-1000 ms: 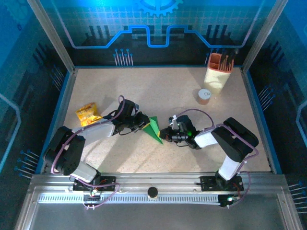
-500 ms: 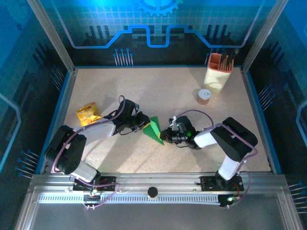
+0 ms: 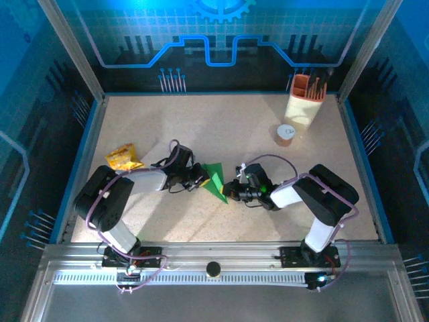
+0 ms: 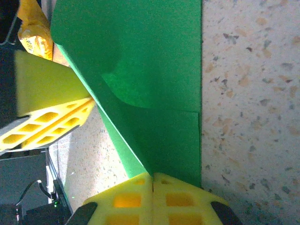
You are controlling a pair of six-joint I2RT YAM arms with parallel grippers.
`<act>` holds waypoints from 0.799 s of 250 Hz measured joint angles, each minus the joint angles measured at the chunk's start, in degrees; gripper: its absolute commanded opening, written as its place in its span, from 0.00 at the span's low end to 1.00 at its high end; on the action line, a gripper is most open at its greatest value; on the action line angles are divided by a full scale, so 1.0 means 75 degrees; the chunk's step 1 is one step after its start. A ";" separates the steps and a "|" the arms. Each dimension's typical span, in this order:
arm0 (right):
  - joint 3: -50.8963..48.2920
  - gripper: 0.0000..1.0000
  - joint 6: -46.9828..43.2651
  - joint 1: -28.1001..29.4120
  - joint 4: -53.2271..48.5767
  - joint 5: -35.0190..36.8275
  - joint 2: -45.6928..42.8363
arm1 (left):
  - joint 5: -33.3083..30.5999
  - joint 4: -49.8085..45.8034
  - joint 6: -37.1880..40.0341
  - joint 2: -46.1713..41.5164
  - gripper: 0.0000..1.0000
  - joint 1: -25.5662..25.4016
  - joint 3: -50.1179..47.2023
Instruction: Fold a paper plane with a square sheet of paper (pick it up from the middle)
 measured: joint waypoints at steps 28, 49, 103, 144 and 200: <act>-0.0009 0.00 0.0009 0.0003 0.0035 0.0003 0.0006 | 0.0000 0.0093 -0.0003 0.0251 0.11 0.0000 -0.0073; -0.0009 0.00 0.0017 0.0003 0.0052 0.0017 0.0006 | -0.0003 0.0111 -0.0003 0.0361 0.11 0.0000 -0.0152; -0.0096 0.00 0.0035 0.0006 0.0149 0.0108 0.0006 | -0.0003 0.0388 -0.0006 0.0379 0.10 -0.0015 -0.0332; -0.0166 0.00 0.0125 0.0012 0.0379 0.0114 0.0067 | -0.0003 0.0536 -0.0009 0.0373 0.10 -0.0015 -0.0393; -0.0326 0.00 0.0373 0.0012 0.0857 0.0117 0.0207 | -0.0020 0.0487 -0.0003 0.0344 0.10 -0.0015 -0.0393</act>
